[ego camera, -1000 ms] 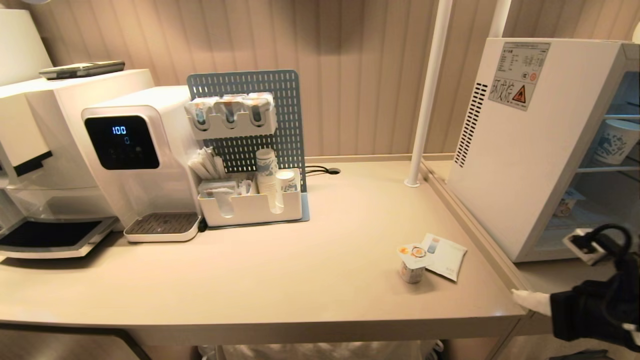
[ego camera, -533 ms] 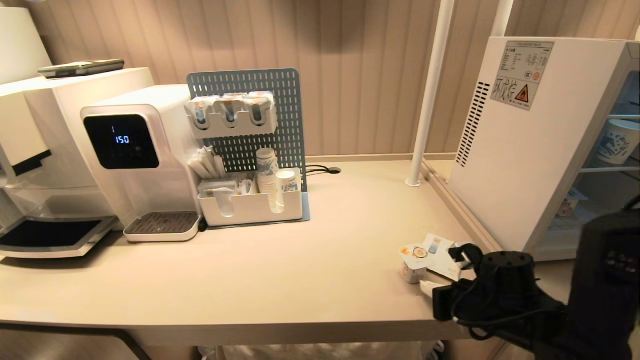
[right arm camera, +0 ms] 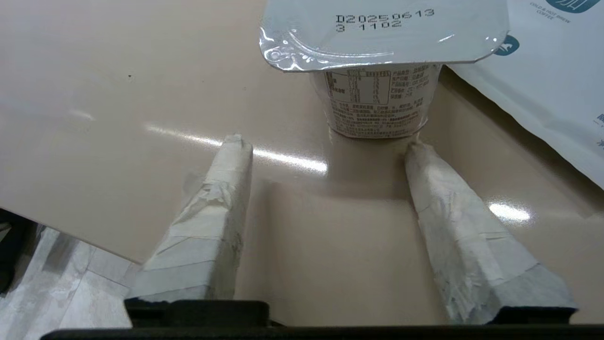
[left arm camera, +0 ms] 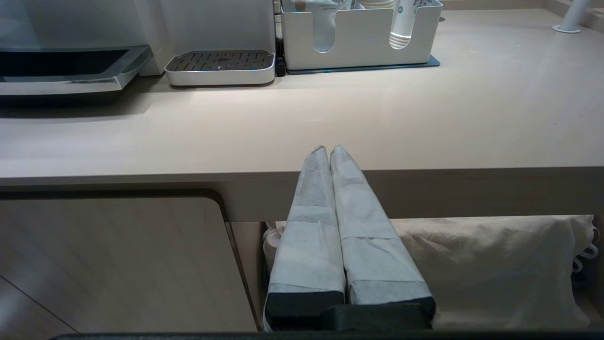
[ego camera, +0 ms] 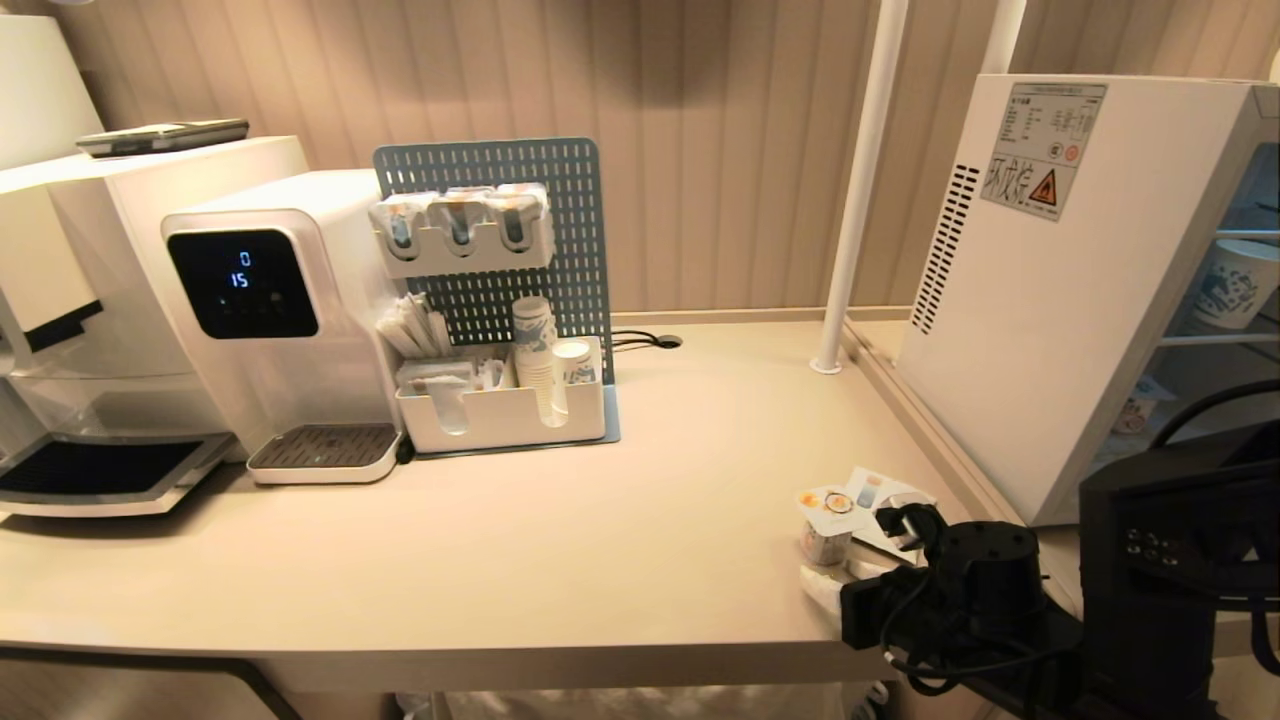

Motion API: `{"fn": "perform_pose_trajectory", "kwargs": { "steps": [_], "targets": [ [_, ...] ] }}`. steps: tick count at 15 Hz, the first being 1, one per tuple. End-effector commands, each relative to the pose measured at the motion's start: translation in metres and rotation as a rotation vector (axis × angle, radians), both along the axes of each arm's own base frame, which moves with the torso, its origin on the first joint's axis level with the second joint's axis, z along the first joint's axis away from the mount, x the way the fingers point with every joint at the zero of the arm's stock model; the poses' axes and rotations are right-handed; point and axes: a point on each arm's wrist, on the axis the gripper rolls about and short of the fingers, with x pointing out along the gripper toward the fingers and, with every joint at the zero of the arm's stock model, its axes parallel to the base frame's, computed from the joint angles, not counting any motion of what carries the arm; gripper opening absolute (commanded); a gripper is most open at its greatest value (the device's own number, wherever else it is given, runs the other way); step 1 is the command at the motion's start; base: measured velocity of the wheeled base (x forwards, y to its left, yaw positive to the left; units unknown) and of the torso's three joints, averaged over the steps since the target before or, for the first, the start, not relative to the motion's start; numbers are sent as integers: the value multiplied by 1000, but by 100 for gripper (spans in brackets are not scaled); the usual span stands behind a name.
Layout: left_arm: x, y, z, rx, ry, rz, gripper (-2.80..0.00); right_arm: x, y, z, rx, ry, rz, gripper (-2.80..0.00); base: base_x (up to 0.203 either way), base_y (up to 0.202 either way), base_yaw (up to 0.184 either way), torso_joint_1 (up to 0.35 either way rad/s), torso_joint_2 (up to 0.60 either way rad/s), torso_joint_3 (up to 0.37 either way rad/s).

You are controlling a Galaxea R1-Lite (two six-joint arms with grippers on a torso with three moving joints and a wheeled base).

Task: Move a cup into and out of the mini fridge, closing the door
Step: Put the yoghurt in the freezer

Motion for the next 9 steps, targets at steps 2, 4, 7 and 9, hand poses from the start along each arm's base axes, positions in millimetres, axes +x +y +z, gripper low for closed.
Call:
{"fn": "perform_pose_trajectory", "kwargs": {
  "steps": [2,4,7,9],
  "targets": [
    [0,0,0,0,-1,-1,-280,9,-2,2,-1,-36,-11,0,0,0,0,0,0,0],
    [0,0,0,0,-1,-1,-280,22,0,4,0,-57,-22,0,0,0,0,0,0,0],
    [0,0,0,-1,-1,-1,-280,50,-4,11,-9,-63,-61,0,0,0,0,0,0,0],
    [0,0,0,-1,-1,1,-280,67,-5,12,-17,-60,-77,0,0,0,0,0,0,0]
  ]
}}
